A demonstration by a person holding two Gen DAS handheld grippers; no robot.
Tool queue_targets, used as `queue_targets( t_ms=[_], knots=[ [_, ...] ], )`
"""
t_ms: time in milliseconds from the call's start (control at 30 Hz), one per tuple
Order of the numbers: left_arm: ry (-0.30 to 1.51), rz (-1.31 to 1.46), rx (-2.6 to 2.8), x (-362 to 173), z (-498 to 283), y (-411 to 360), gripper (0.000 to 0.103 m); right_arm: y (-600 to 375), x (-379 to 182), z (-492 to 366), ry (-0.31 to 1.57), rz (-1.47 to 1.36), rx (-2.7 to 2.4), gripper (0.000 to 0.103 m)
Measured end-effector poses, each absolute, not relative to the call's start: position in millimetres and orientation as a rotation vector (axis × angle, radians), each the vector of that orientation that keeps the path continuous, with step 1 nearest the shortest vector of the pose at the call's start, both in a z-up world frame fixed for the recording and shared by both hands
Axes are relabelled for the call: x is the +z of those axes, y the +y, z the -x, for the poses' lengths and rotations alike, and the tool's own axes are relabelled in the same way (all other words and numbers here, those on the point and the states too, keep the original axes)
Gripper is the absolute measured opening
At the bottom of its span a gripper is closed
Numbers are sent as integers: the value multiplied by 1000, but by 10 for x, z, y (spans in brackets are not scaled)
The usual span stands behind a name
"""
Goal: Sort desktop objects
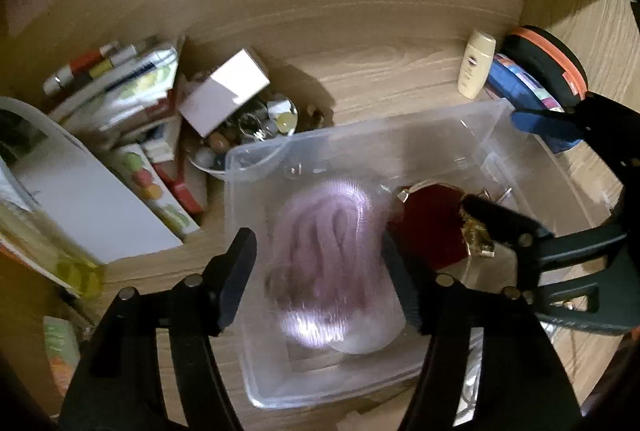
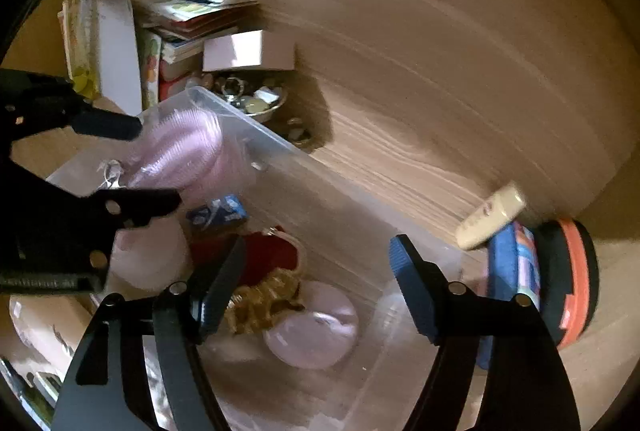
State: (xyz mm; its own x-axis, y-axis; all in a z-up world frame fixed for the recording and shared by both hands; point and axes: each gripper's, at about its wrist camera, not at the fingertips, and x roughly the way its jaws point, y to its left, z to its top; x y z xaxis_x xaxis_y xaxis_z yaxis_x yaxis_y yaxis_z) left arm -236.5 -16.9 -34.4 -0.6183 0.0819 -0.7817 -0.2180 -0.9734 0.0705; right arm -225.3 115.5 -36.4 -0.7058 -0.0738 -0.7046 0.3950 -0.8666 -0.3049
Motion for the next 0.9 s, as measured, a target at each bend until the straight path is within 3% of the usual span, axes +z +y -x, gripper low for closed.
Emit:
queue_targets(
  t_ms=[67,233,567,900],
  knots=[
    [262,1262,2705,-288,2313,-153,80,1218,-316,2217,619,-1044,-2622,77],
    [284,1232,2756,-171,2175,-161,93,1332,-216,2118,587,-1038,-2668,79],
    [242,1196,2853,30,1728,-318,93,1496,54,1688,459,-962,-2710,89],
    [184,1112,2896,143,1048,-535,98,1476,69,1208,367,-922,-2702,90]
  ],
)
